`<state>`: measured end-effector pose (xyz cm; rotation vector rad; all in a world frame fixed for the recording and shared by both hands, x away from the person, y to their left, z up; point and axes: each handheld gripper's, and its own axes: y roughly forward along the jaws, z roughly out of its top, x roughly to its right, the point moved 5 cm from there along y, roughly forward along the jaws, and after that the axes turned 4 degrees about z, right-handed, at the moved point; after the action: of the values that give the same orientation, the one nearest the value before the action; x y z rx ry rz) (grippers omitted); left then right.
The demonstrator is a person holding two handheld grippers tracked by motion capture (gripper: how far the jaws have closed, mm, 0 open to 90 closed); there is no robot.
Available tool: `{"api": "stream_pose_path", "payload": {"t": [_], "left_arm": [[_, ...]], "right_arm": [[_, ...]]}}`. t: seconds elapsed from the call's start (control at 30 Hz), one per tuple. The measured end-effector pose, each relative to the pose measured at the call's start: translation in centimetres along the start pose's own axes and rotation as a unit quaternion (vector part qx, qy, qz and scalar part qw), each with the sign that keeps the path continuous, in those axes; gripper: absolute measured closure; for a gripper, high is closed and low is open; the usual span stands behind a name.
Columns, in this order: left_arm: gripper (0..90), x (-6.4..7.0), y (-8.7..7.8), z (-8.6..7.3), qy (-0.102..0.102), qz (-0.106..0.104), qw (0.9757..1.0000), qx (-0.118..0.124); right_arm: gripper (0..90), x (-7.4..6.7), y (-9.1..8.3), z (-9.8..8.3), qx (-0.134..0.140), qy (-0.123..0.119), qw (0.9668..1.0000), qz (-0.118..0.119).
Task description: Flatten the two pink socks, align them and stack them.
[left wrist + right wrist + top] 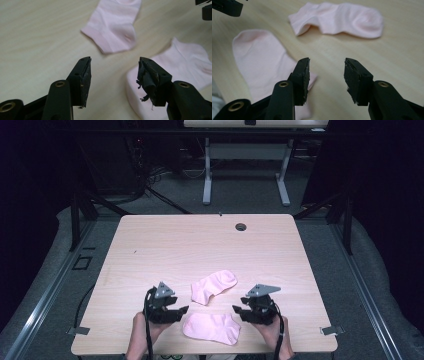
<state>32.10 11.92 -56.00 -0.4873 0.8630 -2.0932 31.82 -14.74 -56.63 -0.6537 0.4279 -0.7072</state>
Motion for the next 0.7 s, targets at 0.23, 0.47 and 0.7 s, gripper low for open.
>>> {"api": "stream_pose_path", "payload": {"t": [0.23, 0.47, 0.7], "left_arm": [[46.5, -2.4, 4.7, 3.9, 0.021, -0.001, 0.9987, -0.047], [51.9, -2.6, 8.5, 4.2, 0.043, 0.001, 0.9958, -0.080], [57.6, -2.8, 9.7, 4.1, 0.056, 0.005, 0.9948, -0.085]], "right_arm": [[53.9, 5.2, 2.8, 3.4, -0.003, 0.035, 0.9991, -0.023], [54.9, 7.2, 6.3, 4.4, -0.039, 0.046, 0.9977, -0.032], [59.0, 7.9, 7.7, 4.7, -0.054, 0.053, 0.9966, -0.034]]}}
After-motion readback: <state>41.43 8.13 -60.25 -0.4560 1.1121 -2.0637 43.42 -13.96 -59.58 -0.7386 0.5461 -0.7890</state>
